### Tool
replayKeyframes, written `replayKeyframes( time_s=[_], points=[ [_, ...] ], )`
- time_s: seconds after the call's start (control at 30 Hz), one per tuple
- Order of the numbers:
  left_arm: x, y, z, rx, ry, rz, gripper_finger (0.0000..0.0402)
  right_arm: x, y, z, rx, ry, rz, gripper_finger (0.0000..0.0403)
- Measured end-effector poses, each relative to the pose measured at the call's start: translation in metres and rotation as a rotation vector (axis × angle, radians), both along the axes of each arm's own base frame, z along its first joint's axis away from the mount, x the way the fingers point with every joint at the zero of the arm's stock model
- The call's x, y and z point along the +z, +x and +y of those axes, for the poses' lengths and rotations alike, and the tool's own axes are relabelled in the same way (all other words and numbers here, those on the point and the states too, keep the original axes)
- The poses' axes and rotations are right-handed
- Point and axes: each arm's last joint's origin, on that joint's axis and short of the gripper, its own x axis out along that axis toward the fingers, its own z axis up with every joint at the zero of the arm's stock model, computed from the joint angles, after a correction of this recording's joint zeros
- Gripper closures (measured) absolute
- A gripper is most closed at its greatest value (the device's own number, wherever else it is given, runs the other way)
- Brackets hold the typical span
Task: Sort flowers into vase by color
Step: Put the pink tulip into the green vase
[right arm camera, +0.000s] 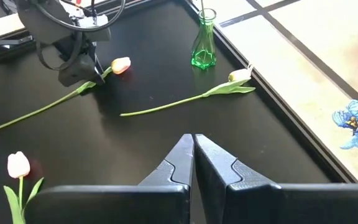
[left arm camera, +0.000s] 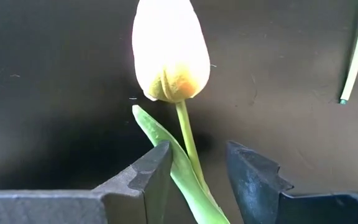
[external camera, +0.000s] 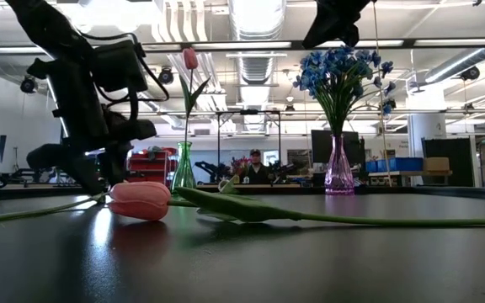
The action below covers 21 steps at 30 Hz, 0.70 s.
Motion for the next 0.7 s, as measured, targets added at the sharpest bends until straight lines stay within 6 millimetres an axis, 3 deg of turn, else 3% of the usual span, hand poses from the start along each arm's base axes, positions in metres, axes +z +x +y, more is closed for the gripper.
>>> replayKeyframes(
  time_s=[0.13,0.4,0.57,0.7],
  points=[
    [0.001,-0.001,0.0,-0.023,0.014,-0.001,0.0287,0.0,0.0,0.0,0.004,-0.008,0.003,0.0394],
    [0.006,-0.001,-0.001,-0.126,0.025,-0.022,0.039,0.0,-0.001,-0.001,-0.028,-0.046,0.015,0.0394],
    [0.034,-0.002,0.003,-0.153,0.108,-0.128,0.0395,0.0,-0.001,-0.002,-0.06,-0.071,0.023,0.0394],
    [0.067,-0.008,0.018,-0.138,0.276,-0.211,0.0399,0.0,-0.002,-0.004,-0.085,-0.085,0.028,0.0394]
  ],
)
